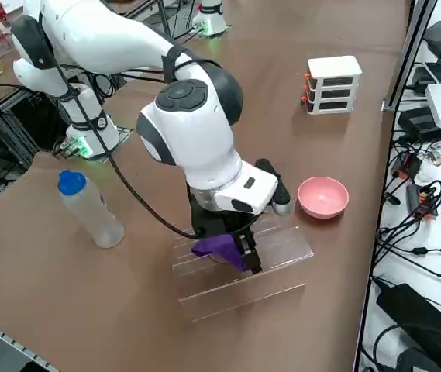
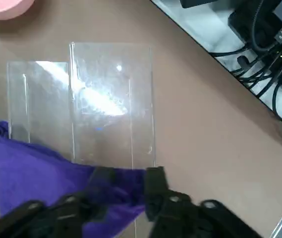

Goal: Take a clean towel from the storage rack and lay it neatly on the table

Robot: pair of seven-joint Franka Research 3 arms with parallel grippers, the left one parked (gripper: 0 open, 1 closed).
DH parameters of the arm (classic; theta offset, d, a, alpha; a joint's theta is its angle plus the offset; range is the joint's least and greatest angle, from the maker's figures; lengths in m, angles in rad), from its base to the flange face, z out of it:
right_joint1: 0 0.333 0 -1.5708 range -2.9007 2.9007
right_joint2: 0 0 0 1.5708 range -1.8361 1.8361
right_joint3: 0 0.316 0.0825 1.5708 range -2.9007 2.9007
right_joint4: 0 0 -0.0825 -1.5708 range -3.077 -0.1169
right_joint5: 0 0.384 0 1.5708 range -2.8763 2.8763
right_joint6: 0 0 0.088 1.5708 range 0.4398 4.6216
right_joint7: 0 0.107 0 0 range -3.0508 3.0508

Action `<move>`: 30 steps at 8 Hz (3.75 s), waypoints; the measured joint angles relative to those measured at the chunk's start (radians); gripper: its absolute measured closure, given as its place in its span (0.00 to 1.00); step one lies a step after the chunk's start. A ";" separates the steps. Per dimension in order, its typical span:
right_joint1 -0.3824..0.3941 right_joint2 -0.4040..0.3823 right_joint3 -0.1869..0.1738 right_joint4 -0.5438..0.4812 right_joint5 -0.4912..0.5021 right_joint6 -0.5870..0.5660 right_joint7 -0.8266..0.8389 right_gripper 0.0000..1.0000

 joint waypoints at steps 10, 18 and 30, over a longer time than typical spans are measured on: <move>0.002 -0.049 -0.017 0.060 -0.007 -0.163 0.015 0.98; 0.161 -0.449 -0.004 -0.105 -0.011 -0.787 0.510 0.98; 0.710 -0.710 0.012 -0.834 0.183 -0.412 0.995 0.98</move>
